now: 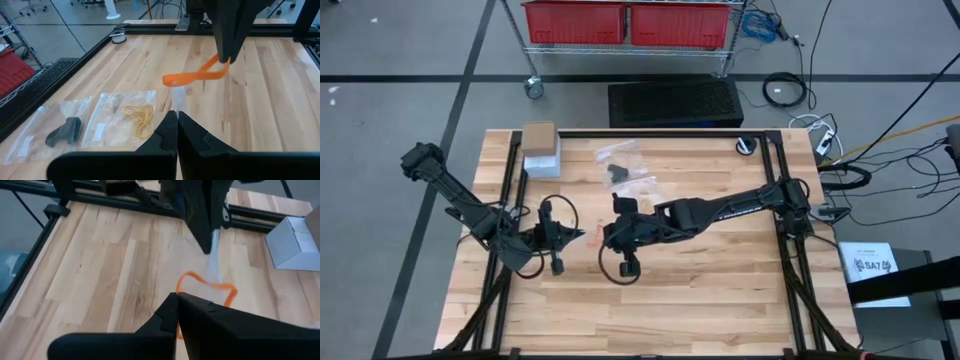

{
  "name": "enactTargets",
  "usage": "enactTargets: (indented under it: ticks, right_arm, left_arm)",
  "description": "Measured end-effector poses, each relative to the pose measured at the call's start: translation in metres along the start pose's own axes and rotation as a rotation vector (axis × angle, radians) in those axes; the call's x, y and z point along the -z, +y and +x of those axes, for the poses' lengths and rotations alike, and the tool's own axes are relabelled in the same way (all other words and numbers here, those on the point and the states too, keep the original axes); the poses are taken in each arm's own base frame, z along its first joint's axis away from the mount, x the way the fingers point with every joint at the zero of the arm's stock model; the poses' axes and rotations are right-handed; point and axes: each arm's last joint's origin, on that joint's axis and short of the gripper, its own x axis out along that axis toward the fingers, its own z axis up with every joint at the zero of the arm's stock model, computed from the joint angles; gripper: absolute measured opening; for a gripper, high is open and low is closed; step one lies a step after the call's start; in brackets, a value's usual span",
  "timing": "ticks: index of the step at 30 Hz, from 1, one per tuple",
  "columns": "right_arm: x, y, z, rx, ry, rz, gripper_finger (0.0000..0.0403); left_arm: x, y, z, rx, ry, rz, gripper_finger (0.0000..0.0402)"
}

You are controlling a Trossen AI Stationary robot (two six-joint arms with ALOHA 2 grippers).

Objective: Sort rubber bands
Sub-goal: Put the left orange rubber band into the transparent zip bag

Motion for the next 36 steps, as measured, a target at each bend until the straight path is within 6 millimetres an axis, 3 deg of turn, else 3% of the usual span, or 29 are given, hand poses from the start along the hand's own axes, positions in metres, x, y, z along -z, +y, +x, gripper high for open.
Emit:
enactTargets:
  ticks: [15, 28, 36]
  right_arm:
    - [0.001, 0.002, -0.007, -0.011, 0.025, -0.037, 0.0]
    - [0.006, 0.017, -0.01, -0.035, 0.069, -0.06, 0.0]
    - [0.008, 0.006, -0.008, -0.002, 0.091, -0.049, 0.0]
  left_arm:
    - [0.001, 0.0, 0.0, 0.009, 0.012, 0.015, 0.0]
    - [0.001, 0.0, 0.0, 0.014, 0.014, 0.015, 0.0]
    - [0.002, -0.001, 0.0, 0.048, 0.028, 0.014, 0.0]
